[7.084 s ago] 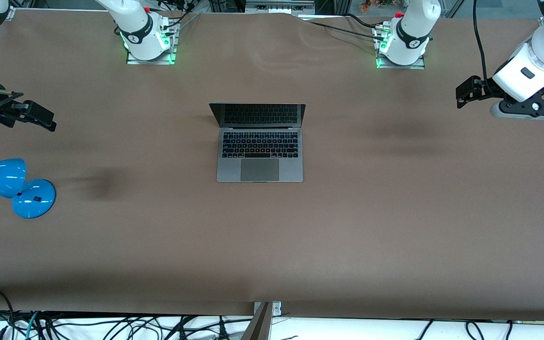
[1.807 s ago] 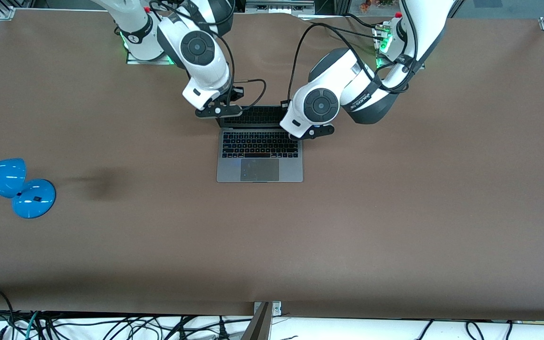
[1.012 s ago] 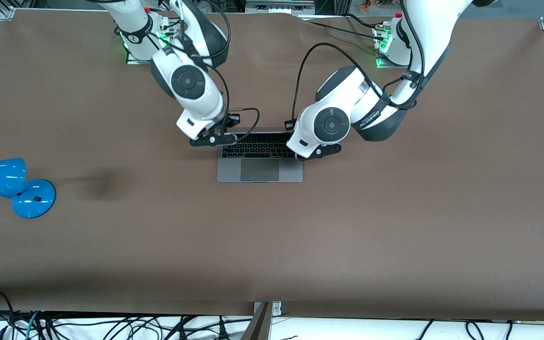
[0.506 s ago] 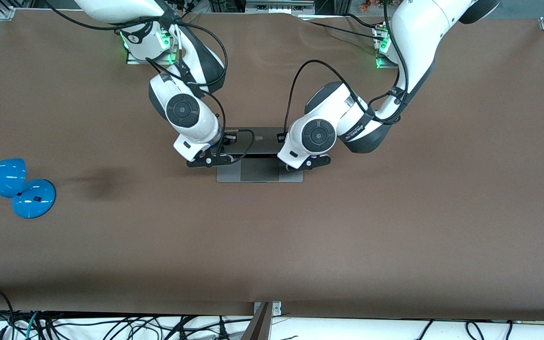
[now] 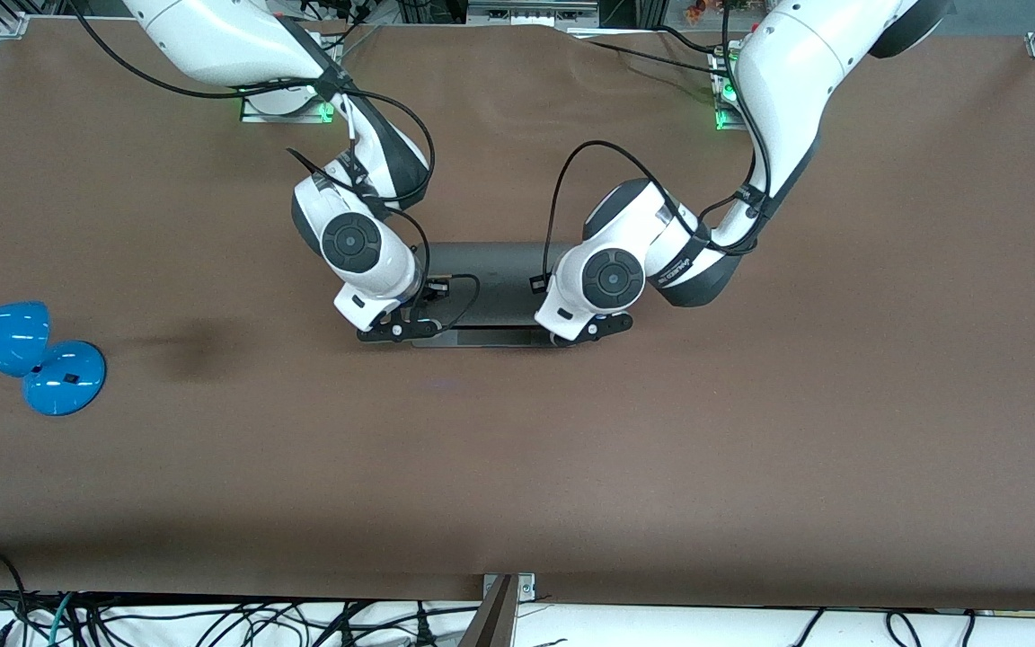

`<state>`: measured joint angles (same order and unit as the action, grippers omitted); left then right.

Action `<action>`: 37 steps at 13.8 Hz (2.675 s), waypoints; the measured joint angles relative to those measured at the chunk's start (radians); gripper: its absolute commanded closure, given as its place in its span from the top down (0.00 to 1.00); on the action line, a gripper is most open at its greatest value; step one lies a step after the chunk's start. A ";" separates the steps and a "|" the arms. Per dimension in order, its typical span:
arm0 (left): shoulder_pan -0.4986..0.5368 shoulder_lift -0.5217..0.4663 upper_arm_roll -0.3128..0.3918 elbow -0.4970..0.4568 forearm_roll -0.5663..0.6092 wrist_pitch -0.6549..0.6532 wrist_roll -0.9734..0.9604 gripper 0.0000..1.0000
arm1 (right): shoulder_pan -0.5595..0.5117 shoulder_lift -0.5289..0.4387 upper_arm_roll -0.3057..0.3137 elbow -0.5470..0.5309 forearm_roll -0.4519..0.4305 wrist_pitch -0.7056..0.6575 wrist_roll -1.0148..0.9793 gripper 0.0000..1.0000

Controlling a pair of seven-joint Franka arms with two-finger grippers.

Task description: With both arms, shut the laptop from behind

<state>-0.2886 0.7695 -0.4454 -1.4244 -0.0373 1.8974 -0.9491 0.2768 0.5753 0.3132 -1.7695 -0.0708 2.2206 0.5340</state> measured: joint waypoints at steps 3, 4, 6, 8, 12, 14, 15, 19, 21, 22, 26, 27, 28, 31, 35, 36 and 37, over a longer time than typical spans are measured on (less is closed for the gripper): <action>-0.063 0.033 0.068 0.000 0.000 0.062 -0.001 0.00 | 0.000 0.038 -0.008 0.006 -0.027 0.033 0.000 0.00; -0.074 0.043 0.078 0.001 0.000 0.081 -0.002 0.00 | 0.000 0.052 -0.013 0.011 -0.033 0.039 0.000 0.00; -0.082 0.060 0.088 0.002 0.000 0.112 -0.003 0.00 | 0.000 0.083 -0.018 0.035 -0.036 0.042 0.000 0.00; -0.084 0.073 0.094 0.003 0.002 0.136 -0.003 0.00 | 0.000 0.106 -0.020 0.057 -0.037 0.042 0.000 0.00; -0.099 0.101 0.106 0.004 0.023 0.172 -0.003 0.00 | 0.000 0.138 -0.028 0.088 -0.038 0.036 0.000 0.00; -0.111 0.103 0.118 0.009 0.023 0.174 -0.004 0.00 | 0.000 0.139 -0.028 0.090 -0.038 0.035 0.000 0.00; -0.117 0.103 0.124 0.010 0.023 0.173 -0.004 0.00 | 0.000 0.140 -0.029 0.091 -0.038 0.035 0.000 0.06; -0.122 0.103 0.128 0.012 0.023 0.172 -0.006 0.02 | 0.000 0.146 -0.036 0.128 -0.038 0.039 0.000 1.00; -0.122 0.103 0.129 0.013 0.023 0.172 -0.006 0.67 | 0.002 0.141 -0.036 0.158 -0.038 0.030 0.000 1.00; -0.122 0.103 0.130 0.015 0.023 0.174 -0.006 1.00 | 0.002 0.133 -0.036 0.179 -0.038 0.000 0.000 1.00; -0.108 0.101 0.144 0.037 0.023 0.184 -0.005 1.00 | -0.015 0.074 -0.039 0.330 -0.038 -0.294 0.000 1.00; -0.103 0.096 0.144 0.043 0.024 0.177 -0.005 1.00 | -0.021 0.060 -0.039 0.368 -0.038 -0.367 0.000 1.00; -0.100 0.086 0.144 0.046 0.024 0.160 -0.005 1.00 | -0.027 0.049 -0.039 0.398 -0.038 -0.421 -0.001 1.00; -0.092 0.040 0.144 0.051 0.025 0.094 0.003 1.00 | -0.053 0.026 -0.041 0.430 -0.037 -0.473 -0.001 1.00; -0.072 -0.058 0.145 0.055 0.026 -0.048 0.076 1.00 | -0.080 -0.038 -0.078 0.394 -0.036 -0.447 -0.001 1.00; -0.062 -0.087 0.146 0.055 0.027 -0.080 0.083 1.00 | -0.094 -0.079 -0.091 0.358 -0.036 -0.423 -0.002 1.00; -0.051 -0.117 0.146 0.056 0.032 -0.112 0.097 1.00 | -0.110 -0.130 -0.106 0.316 -0.036 -0.403 -0.011 1.00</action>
<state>-0.3401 0.6521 -0.2994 -1.3689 -0.0051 1.7856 -0.8518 0.1669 0.4456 0.2075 -1.4537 -0.1069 1.8176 0.5233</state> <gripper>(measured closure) 0.000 0.000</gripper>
